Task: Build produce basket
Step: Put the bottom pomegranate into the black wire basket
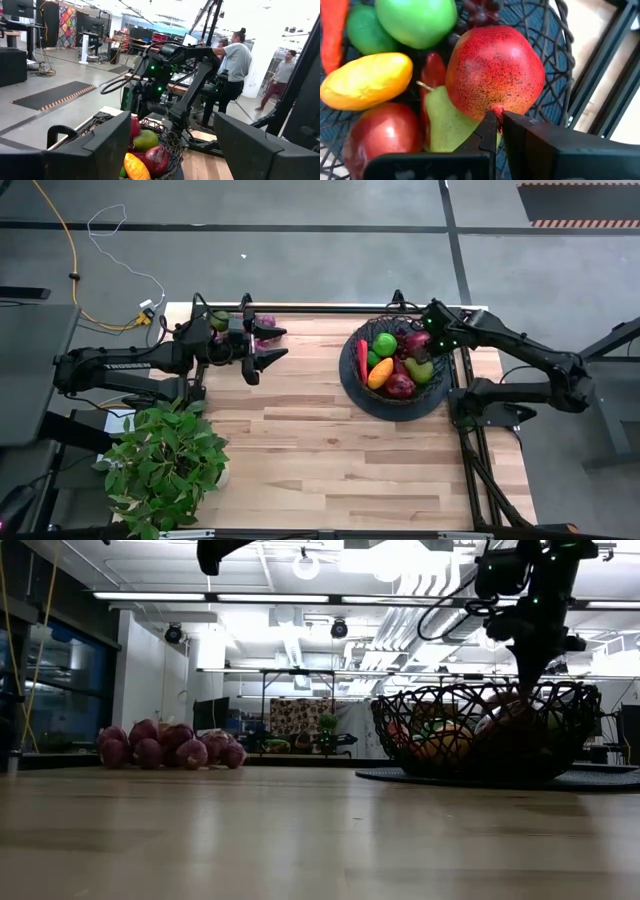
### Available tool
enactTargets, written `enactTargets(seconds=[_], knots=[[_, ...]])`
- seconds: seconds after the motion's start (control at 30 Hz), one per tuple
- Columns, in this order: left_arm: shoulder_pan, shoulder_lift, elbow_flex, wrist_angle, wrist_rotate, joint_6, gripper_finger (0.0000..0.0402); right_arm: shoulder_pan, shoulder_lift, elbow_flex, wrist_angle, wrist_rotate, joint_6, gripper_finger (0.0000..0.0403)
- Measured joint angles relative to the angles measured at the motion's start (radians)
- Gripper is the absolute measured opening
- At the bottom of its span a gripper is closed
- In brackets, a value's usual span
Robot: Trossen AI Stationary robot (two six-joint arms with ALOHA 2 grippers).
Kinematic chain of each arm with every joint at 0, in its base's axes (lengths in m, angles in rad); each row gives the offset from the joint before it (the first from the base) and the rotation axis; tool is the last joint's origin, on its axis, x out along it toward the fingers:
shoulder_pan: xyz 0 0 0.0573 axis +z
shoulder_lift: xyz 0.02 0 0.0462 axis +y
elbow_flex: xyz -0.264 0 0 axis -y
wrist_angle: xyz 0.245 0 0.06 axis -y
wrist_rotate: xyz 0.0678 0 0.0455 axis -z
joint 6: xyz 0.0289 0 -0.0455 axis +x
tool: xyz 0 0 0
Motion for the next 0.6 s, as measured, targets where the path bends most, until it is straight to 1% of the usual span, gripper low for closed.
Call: enactTargets(seconds=[0.17, 0.43, 0.5, 0.6], knots=[[0.000, 0.000, 0.000, -0.001, 0.000, 0.000, 0.0271, -0.016, 0.000, -0.010, 0.007, 0.026, 0.035, 0.0000], [0.000, 0.000, 0.000, -0.003, 0.000, 0.000, 0.0271, -0.029, 0.000, -0.010, 0.033, 0.027, 0.030, 0.0002], [0.000, 0.000, 0.000, -0.003, 0.000, 0.000, 0.0271, -0.029, 0.000, -0.010, 0.025, 0.019, 0.017, 0.0012], [0.000, 0.000, 0.000, -0.003, 0.000, 0.000, 0.0271, -0.029, 0.000, -0.010, 0.024, 0.017, 0.015, 0.0045]])
